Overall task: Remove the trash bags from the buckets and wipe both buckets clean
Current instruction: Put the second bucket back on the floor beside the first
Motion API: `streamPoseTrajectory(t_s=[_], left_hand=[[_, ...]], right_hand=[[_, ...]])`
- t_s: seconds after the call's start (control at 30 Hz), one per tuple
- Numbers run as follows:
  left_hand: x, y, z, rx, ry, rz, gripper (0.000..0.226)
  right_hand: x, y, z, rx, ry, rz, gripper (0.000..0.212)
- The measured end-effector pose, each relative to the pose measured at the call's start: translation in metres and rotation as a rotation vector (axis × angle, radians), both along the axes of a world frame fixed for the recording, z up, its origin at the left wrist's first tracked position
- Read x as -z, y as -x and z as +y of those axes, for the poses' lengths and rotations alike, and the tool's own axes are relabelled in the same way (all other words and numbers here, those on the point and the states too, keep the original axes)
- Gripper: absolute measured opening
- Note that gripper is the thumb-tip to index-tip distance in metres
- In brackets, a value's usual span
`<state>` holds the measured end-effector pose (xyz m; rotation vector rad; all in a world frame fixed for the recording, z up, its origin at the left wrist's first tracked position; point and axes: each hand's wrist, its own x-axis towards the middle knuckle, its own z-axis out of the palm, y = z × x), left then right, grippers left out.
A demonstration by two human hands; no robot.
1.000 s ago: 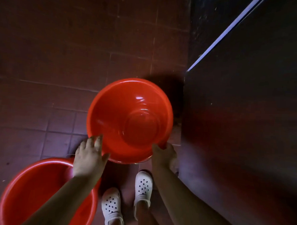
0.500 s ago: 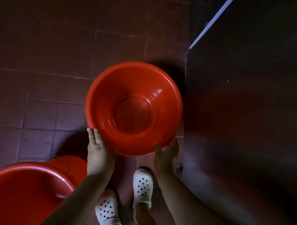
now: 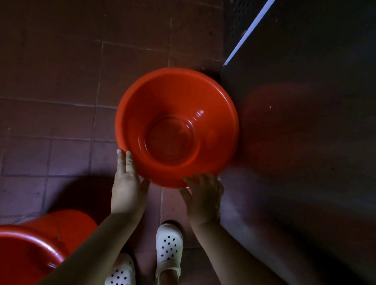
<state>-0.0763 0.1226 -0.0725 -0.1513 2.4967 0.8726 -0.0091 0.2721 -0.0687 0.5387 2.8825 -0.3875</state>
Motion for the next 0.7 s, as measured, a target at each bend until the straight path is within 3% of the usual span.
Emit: streamPoseTrajectory(t_s=[0.3, 0.4, 0.53, 0.63, 0.7], left_hand=[[0.003, 0.017, -0.007, 0.085, 0.039, 0.021, 0.086], [-0.017, 0.008, -0.026, 0.118, 0.085, -0.01, 0.082], [-0.071, -0.022, -0.078, 0.199, 0.161, 0.048, 0.061], [-0.109, -0.065, -0.131, 0.29, 0.238, 0.04, 0.052], [-0.127, -0.097, -0.166, 0.314, 0.283, 0.021, 0.049]], right_hand=[[0.007, 0.013, 0.001, -0.018, -0.039, -0.037, 0.024], [-0.009, 0.008, -0.003, -0.089, -0.016, -0.115, 0.04], [-0.064, -0.002, -0.034, -0.187, 0.107, -0.12, 0.053], [-0.102, -0.024, -0.078, -0.212, 0.253, -0.015, 0.035], [-0.113, -0.039, -0.115, -0.264, 0.276, -0.069, 0.032]])
